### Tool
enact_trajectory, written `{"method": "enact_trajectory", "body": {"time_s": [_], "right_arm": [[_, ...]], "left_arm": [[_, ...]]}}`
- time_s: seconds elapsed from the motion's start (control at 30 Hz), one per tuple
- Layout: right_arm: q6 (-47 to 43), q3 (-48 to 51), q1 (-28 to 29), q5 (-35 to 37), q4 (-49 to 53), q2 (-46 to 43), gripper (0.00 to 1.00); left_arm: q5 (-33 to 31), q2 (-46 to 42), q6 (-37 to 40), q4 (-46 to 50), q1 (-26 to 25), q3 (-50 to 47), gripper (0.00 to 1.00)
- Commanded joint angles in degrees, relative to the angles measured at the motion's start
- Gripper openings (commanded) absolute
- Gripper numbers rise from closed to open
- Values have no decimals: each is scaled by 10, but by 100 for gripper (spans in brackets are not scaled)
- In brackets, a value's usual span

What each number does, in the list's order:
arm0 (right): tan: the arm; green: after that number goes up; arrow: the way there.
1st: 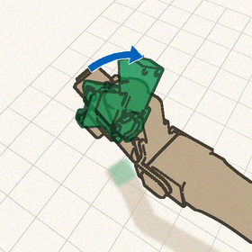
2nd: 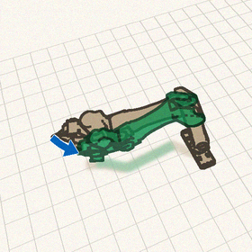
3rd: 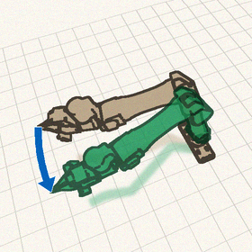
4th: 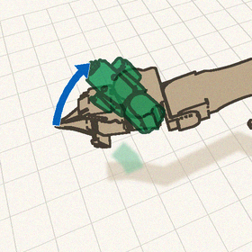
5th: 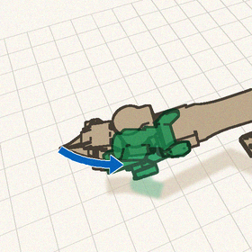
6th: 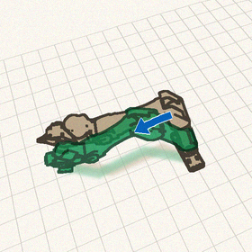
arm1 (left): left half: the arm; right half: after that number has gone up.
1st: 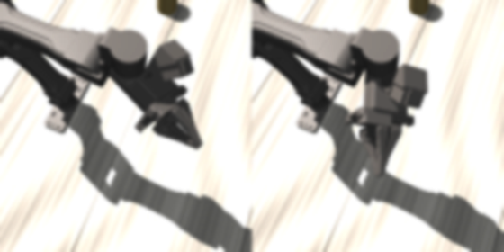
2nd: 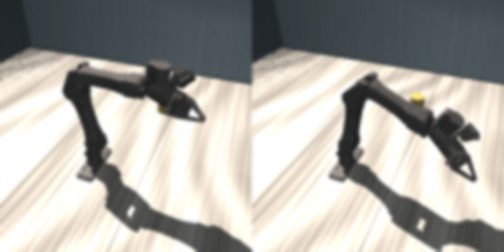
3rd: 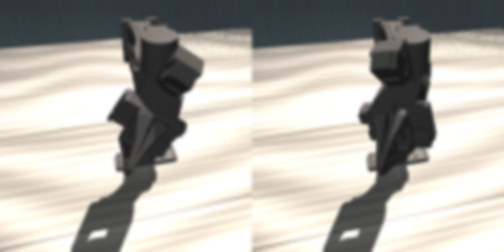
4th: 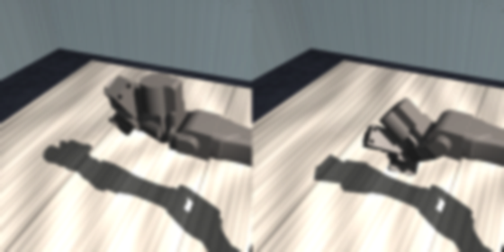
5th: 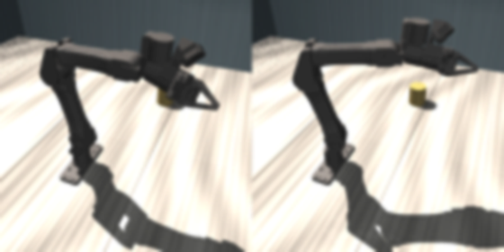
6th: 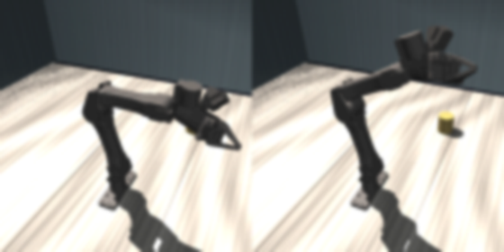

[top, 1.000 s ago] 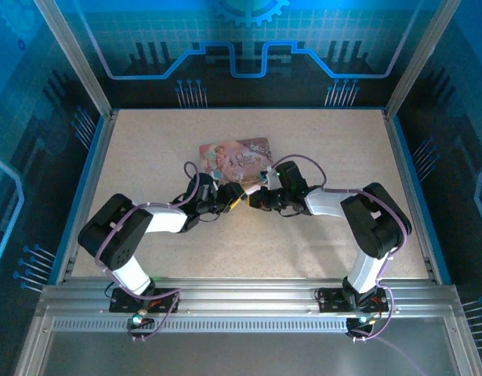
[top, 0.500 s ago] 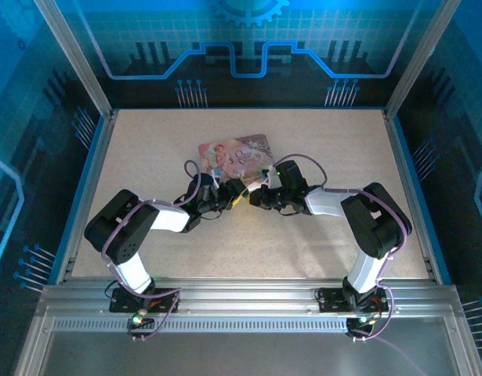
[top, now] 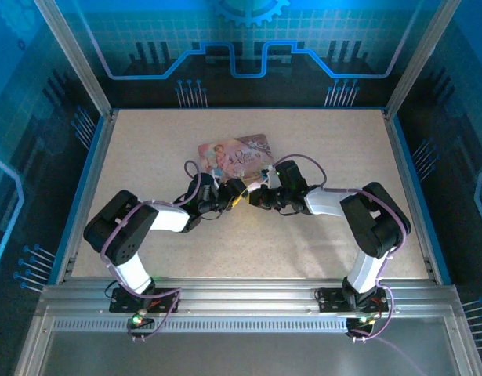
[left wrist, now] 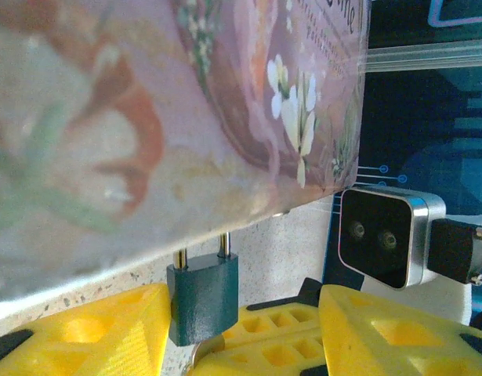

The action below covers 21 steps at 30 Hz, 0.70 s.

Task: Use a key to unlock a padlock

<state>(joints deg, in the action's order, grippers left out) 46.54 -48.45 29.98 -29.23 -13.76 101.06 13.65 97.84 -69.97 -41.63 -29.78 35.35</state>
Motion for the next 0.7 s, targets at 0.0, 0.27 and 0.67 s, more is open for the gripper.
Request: {"method": "enact_trajectory", "body": {"time_s": [0.0,0.27,0.67], "right_arm": [[2,-16,9,-27,-14,13,0],[5,-16,9,-29,-14,15,0],[27,-16,9,-34,-49,18,0]], "left_arm": [[-4,-12,-12,103,-10,-1,54],[-14,-15,-6,116,-15,13,51],[-34,13,-23,121,-23,38,51]]}}
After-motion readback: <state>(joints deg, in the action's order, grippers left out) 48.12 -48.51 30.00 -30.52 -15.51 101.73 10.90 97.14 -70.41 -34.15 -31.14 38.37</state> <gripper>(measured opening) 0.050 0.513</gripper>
